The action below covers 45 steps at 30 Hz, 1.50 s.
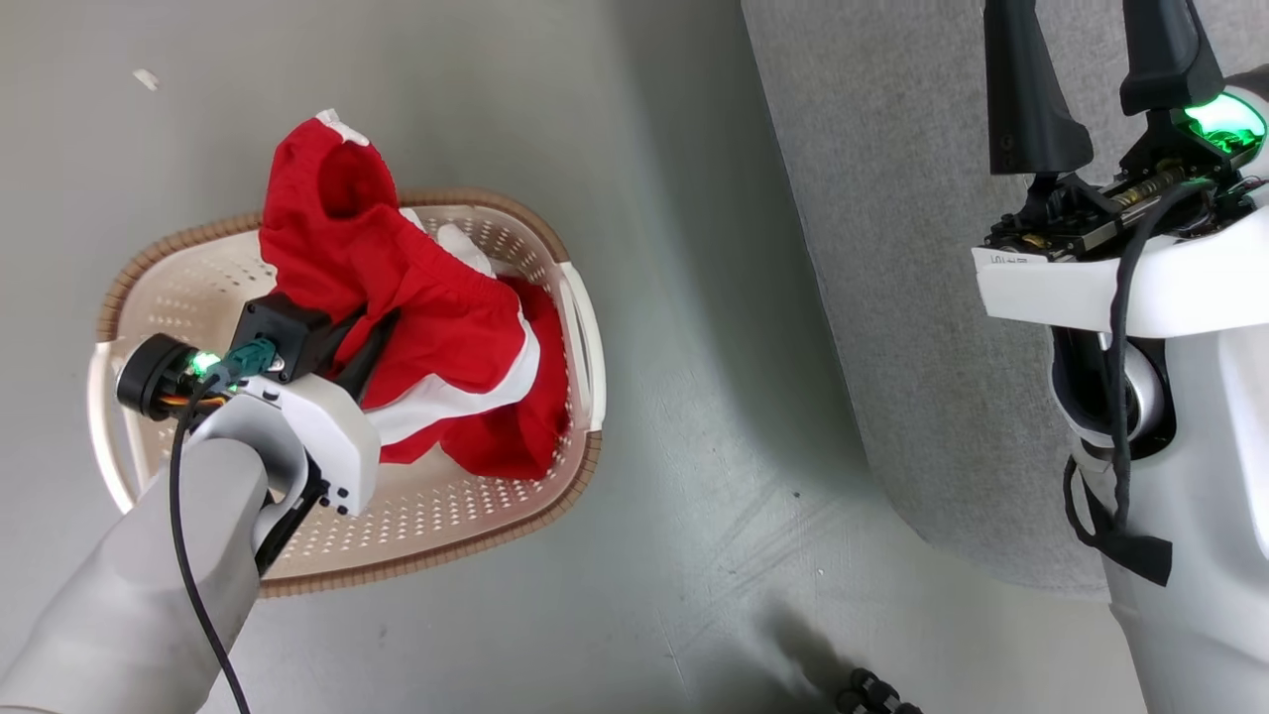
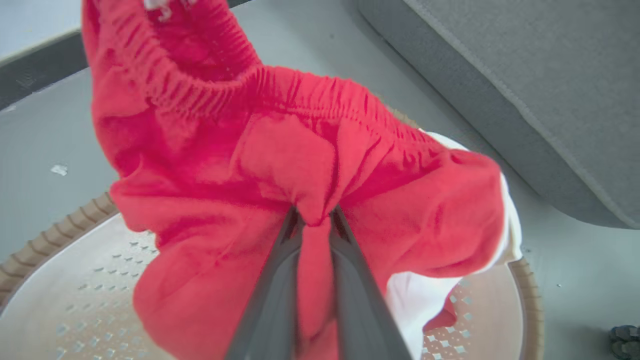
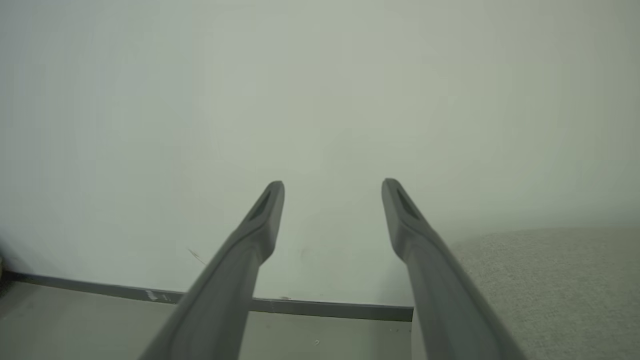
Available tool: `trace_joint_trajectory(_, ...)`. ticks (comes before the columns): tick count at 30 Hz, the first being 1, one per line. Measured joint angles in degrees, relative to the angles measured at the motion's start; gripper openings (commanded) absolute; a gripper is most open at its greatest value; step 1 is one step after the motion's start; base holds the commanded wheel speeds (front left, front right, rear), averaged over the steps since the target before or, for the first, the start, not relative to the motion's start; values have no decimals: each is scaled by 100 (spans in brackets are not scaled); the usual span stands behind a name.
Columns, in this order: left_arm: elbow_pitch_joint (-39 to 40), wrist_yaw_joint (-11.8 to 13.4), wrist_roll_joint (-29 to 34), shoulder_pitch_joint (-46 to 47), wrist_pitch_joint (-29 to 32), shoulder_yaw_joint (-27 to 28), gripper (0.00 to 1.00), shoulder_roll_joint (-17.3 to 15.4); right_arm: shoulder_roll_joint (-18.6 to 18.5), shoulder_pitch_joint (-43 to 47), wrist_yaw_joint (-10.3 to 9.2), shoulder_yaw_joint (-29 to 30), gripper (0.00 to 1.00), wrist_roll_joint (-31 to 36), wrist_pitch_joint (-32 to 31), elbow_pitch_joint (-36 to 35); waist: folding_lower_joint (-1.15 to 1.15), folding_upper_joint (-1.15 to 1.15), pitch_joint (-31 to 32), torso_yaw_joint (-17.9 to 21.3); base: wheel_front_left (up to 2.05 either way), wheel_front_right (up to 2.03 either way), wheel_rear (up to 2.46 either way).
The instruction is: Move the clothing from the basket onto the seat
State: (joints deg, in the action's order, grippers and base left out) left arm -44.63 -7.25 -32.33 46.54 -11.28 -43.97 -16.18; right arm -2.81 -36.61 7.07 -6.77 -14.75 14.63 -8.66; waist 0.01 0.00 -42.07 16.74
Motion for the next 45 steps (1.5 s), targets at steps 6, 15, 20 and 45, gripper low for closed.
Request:
trace_joint_trajectory(6, 254, 0, -188, -184, -98, -81, 0, -2, -2, 98, 0, 15, 100, 85, 0, 158, 0, 0, 370, -174, 0, 0, 0)
trace_joint_trajectory(15, 586, 0, -475, -409, -202, -104, 0, 12, -4, 288, 0, 67, 100, 236, 0, 339, 0, 0, 805, -366, 0, 0, 0)
trace_joint_trajectory(20, 849, 0, -637, -535, -252, -108, 0, 8, -5, 442, 0, 102, 100, 326, 0, 436, 0, 0, 1082, -480, 0, 0, 0)
trace_joint_trajectory(45, 2091, 0, -1060, -969, -293, 335, 0, -33, -27, 1187, 0, -55, 100, 479, 0, 1021, 0, 0, 2458, -1016, 0, 0, 0)
